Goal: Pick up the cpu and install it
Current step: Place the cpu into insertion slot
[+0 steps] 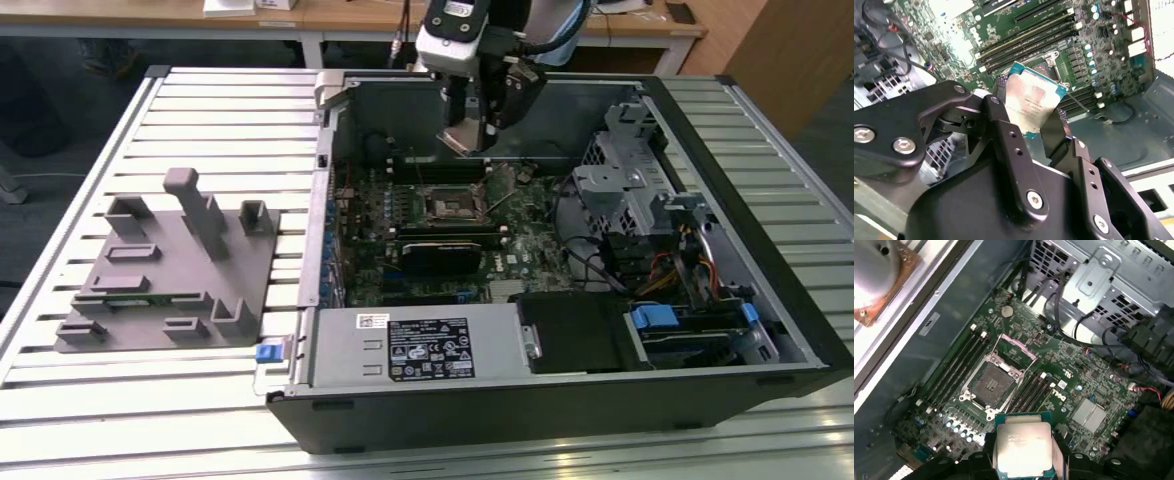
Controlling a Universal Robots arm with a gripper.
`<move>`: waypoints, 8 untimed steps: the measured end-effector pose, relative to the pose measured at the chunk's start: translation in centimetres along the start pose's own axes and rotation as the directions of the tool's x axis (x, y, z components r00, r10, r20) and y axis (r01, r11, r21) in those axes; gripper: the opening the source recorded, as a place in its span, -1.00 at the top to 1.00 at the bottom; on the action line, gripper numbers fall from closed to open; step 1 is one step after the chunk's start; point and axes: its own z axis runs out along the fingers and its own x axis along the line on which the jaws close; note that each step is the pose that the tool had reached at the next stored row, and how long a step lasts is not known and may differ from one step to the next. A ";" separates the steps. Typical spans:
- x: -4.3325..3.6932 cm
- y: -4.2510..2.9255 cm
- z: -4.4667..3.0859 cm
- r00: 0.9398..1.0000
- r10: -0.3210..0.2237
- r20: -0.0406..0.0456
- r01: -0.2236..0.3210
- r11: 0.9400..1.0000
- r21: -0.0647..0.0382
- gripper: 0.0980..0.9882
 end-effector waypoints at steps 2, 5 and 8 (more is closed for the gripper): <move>0.00 0.00 0.06 0.999 0.033 0.001 -0.033 0.999 0.000 0.04; 0.00 0.00 0.14 0.996 0.084 0.004 -0.084 0.996 0.001 0.04; 0.01 -0.01 0.19 0.992 0.128 0.006 -0.128 0.992 0.001 0.04</move>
